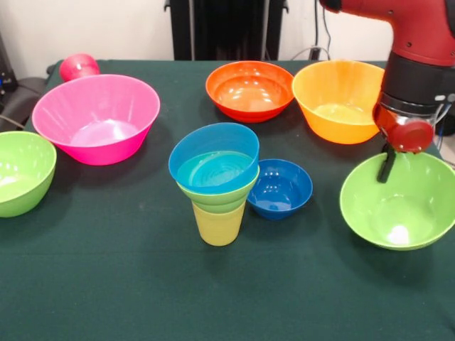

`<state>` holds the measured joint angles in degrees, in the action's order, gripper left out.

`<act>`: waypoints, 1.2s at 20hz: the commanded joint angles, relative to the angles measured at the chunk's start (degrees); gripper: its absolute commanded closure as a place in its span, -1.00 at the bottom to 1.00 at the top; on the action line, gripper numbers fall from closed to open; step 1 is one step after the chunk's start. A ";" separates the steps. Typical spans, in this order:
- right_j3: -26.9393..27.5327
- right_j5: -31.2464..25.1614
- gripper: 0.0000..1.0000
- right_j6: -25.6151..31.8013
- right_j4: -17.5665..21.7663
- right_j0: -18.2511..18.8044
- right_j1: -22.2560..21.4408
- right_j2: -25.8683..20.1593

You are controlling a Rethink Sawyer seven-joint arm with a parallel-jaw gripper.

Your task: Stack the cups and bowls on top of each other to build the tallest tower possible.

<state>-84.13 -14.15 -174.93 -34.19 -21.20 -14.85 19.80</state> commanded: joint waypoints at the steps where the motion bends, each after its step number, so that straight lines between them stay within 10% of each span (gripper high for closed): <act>1: 11.06 -13.92 1.00 -6.89 1.60 -3.49 9.97 4.24; 14: 20.60 -20.98 1.00 -11.27 0.68 -5.17 16.54 14.32; 24: 15.64 -20.19 1.00 -8.66 1.45 -7.12 12.58 16.29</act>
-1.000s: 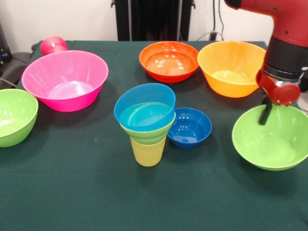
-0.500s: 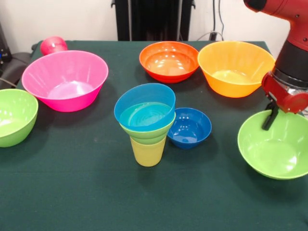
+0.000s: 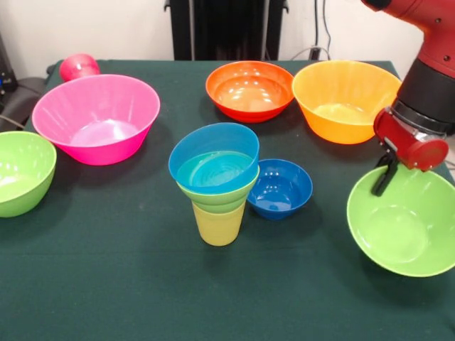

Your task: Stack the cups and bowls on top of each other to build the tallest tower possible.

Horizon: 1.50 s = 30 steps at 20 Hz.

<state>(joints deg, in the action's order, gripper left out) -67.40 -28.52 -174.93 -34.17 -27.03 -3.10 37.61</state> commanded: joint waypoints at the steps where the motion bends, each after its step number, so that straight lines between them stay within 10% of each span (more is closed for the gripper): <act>1: -1.46 -5.79 1.00 -8.74 1.35 -1.62 0.50 -1.42; 14: -6.71 -0.08 1.00 -8.95 0.10 -4.43 -4.29 -0.74; 30: -22.87 8.80 1.00 -1.12 3.44 -5.45 -22.61 -4.04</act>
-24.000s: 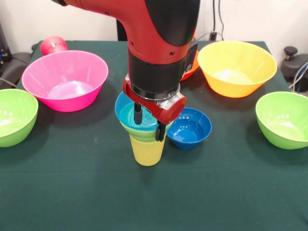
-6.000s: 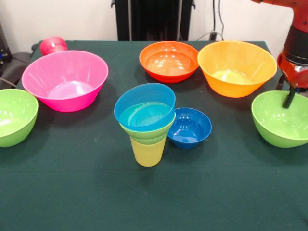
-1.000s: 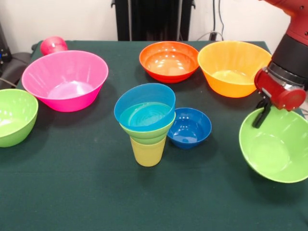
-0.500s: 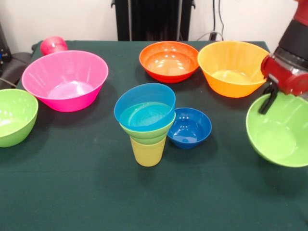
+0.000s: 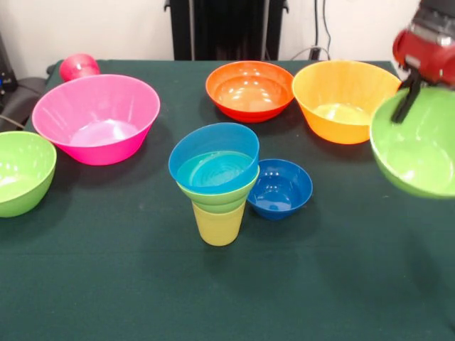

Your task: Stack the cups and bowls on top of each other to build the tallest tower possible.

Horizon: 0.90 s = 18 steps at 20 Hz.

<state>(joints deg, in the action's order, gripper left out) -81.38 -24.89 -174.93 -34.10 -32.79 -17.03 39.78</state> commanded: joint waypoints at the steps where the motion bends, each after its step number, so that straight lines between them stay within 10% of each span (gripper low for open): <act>1: -9.58 5.72 1.00 -0.74 3.68 0.37 -9.66 -6.30; 18: -20.06 19.51 1.00 1.85 12.65 5.83 -19.11 -11.16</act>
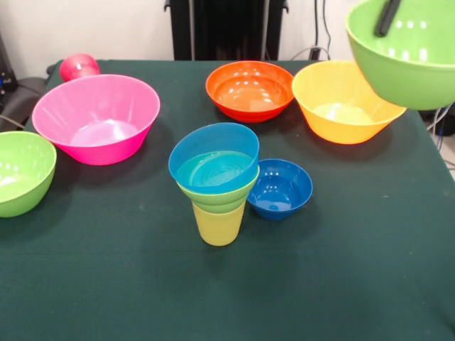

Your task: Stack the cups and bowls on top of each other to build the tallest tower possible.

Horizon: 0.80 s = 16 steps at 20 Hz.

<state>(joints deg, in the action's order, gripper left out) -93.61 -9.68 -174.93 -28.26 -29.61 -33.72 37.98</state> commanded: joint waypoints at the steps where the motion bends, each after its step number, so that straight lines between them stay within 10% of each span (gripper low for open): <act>1: -8.64 5.13 1.00 1.85 7.64 3.40 -2.88 -9.88; 16: -18.27 13.47 1.00 0.97 20.69 13.73 -8.67 -14.60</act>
<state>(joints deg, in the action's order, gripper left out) -105.99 0.77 -174.93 -14.02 -18.38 -40.81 31.92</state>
